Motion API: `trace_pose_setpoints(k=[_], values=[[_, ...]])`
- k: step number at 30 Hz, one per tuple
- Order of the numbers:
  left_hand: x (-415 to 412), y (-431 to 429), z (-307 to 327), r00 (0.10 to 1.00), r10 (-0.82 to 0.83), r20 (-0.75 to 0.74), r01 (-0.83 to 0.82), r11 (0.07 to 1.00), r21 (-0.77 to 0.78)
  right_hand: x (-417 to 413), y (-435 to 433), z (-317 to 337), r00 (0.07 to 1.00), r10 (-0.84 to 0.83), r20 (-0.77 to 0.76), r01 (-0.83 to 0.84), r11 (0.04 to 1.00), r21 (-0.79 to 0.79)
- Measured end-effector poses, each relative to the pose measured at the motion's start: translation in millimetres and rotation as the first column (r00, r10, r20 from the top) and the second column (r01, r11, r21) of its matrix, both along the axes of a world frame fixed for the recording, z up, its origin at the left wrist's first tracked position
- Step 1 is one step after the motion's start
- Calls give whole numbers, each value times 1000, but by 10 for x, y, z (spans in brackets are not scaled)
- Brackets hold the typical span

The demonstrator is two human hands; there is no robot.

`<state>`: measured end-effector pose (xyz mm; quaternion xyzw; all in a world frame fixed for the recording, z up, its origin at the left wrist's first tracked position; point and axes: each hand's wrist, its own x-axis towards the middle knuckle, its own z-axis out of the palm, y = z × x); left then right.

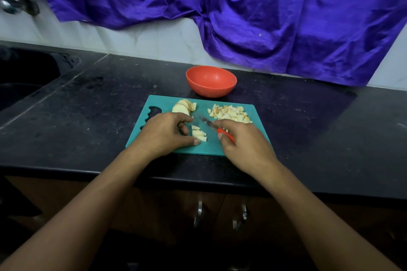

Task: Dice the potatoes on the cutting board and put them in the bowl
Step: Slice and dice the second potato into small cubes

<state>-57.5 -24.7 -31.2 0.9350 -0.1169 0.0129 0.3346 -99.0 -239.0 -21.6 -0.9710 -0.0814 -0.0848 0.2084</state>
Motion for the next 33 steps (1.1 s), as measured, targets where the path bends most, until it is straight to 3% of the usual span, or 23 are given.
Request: trace_pose_setpoints(k=[5,18,23,28,33], values=[[69,-23,16,1000,3,4,-3,1000,28,-176,95,-81,998,-66,-24,65,998,-24],[-50,-48,-29,996,74,56,-75,997,21,58,164,-1,988,154,-5,-152,974,-165],[-54,-72,-35,993,85,80,-89,995,50,23,148,-19,1000,23,15,-22,1000,-21],[-34,-76,-12,996,66,61,-71,994,81,34,148,-47,996,-57,-72,57,998,-7],[-47,-63,5,997,60,51,-64,995,75,165,153,-16,979,-52,-196,86,982,166]])
